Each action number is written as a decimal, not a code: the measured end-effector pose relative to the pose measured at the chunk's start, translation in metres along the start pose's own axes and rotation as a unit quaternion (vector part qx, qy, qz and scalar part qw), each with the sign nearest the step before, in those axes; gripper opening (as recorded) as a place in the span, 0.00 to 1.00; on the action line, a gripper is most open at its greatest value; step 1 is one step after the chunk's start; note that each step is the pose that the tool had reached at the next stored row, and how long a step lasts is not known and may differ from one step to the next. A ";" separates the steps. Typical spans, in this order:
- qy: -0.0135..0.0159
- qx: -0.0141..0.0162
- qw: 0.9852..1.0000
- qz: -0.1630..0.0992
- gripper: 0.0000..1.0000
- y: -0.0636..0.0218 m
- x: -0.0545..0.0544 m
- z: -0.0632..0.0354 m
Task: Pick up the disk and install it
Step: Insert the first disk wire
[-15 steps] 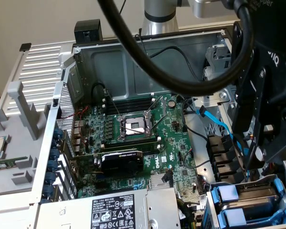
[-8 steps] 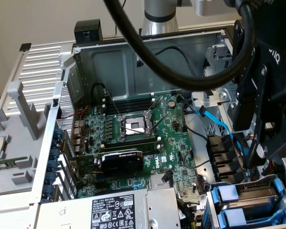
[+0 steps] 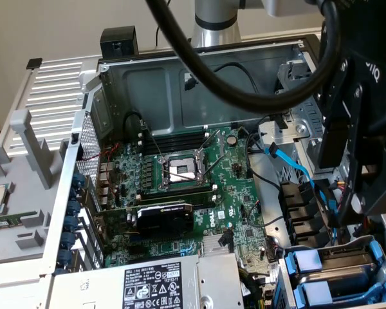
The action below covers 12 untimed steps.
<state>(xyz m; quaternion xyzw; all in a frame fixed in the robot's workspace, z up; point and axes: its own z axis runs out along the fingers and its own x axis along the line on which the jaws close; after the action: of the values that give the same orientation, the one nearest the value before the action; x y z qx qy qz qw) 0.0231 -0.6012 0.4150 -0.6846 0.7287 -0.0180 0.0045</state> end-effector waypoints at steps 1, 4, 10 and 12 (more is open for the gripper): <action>0.000 0.003 1.000 0.003 0.59 0.0000 0.000 0.0001; -0.002 0.013 1.000 0.011 0.59 0.0000 0.000 0.0001; -0.010 0.016 0.999 0.032 0.59 -0.0017 0.000 0.0013; -0.011 0.019 0.999 0.032 0.59 -0.0066 -0.001 0.0017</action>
<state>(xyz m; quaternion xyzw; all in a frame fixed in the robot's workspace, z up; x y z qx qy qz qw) 0.0298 -0.6007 0.4135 -0.6608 0.7497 -0.0243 0.0259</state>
